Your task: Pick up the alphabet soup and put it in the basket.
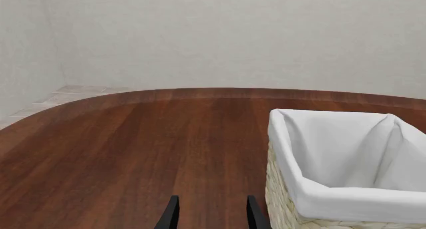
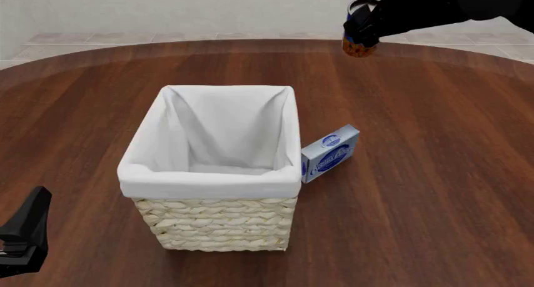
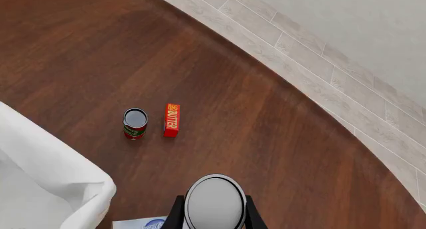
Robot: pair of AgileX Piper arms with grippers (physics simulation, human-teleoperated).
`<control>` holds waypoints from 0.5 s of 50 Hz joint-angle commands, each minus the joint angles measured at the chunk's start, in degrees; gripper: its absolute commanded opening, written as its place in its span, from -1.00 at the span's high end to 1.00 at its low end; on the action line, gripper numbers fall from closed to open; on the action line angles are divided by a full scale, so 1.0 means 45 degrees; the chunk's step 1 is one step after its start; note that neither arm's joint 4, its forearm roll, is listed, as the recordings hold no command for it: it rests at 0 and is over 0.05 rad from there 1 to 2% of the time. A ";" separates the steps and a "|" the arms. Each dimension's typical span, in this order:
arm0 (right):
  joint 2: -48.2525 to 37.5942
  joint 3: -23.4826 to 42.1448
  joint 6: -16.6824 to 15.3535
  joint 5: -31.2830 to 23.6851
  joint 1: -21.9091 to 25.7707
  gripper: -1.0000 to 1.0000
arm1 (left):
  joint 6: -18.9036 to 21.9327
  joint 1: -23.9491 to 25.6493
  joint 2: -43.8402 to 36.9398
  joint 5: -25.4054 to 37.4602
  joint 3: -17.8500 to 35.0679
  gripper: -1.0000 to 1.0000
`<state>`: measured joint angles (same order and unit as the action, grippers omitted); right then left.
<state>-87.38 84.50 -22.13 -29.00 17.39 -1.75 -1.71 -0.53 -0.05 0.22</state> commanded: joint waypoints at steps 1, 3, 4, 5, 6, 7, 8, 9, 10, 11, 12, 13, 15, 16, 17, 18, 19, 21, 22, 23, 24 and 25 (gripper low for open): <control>-0.0152 0.0902 0.0170 -0.0422 0.0705 1.00 | 0.0005 -0.0011 0.0008 0.0000 0.0000 -1.00; -0.0182 0.0995 0.0146 -0.0482 0.0835 1.00 | 0.0010 -0.0012 0.0010 0.0000 0.0000 -1.00; -0.0207 0.1053 0.0156 -0.0517 0.0897 1.00 | 0.0014 -0.0010 0.0012 0.0000 0.0000 -1.00; -0.0229 0.1115 0.0151 -0.0548 0.0986 1.00 | 0.0018 -0.0008 0.0014 -0.0001 0.0000 -1.00; -0.0247 0.1156 0.0143 -0.0568 0.1030 1.00 | 0.0019 -0.0008 0.0015 -0.0001 0.0000 -1.00; -0.0275 0.1215 0.0143 -0.0608 0.1125 1.00 | 0.0020 -0.0009 0.0012 0.0000 0.0000 -1.00; -0.0286 0.1251 0.0143 -0.0629 0.1182 1.00 | 0.0023 -0.0009 0.0015 -0.0001 0.0001 -1.00; -0.0306 0.1325 0.0132 -0.0677 0.1315 1.00 | 0.0036 -0.0009 0.0023 -0.0002 0.0001 -1.00; -0.0317 0.1369 0.0139 -0.0701 0.1362 1.00 | 0.0040 -0.0009 0.0024 -0.0002 0.0001 -1.00; -0.0338 0.1420 0.0148 -0.0735 0.1404 1.00 | 0.0047 -0.0012 0.0028 -0.0003 0.0001 -1.00; -0.0362 0.1454 0.0150 -0.0749 0.1463 1.00 | 0.0059 -0.0006 0.0031 -0.0004 0.0001 -1.00; -0.0373 0.1480 0.0150 -0.0764 0.1503 1.00 | 0.0063 -0.0004 0.0031 -0.0004 0.0001 -1.00; -0.0388 0.1523 0.0129 -0.0798 0.1606 1.00 | 0.0066 -0.0002 0.0030 -0.0004 0.0001 -1.00; -0.0391 0.1545 0.0134 -0.0823 0.1660 1.00 | 0.0067 -0.0002 0.0032 -0.0005 0.0001 -1.00; -0.0404 0.1584 0.0142 -0.0847 0.1691 1.00 | 0.0070 0.0000 0.0032 -0.0005 0.0001 -1.00; -0.0431 0.1649 0.0158 -0.0881 0.1741 1.00 | 0.0081 0.0006 0.0033 -0.0006 0.0002 -1.00; -0.0432 0.1651 0.0158 -0.0883 0.1741 1.00 | 0.0082 0.0006 0.0033 -0.0006 0.0002 -1.00; -0.0476 0.1759 0.0189 -0.0955 0.1903 1.00 | 0.0086 0.0012 0.0032 -0.0005 0.0002 -1.00; -0.0479 0.1797 0.0200 -0.0985 0.1958 1.00 | 0.0090 0.0015 0.0032 -0.0005 0.0002 -1.00; -0.0479 0.1848 0.0207 -0.1024 0.2032 1.00 | 0.0097 0.0016 0.0033 -0.0006 0.0002 -1.00; -0.0492 0.1882 0.0217 -0.1033 0.2058 1.00 | 0.0101 0.0019 0.0034 -0.0006 0.0002 -1.00; -0.0509 0.1948 0.0222 -0.1068 0.2095 1.00 | 0.0110 0.0021 0.0035 -0.0007 0.0002 -1.00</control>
<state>-89.45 90.83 -22.56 -32.80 24.54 -1.44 -1.69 -0.41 -0.07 0.23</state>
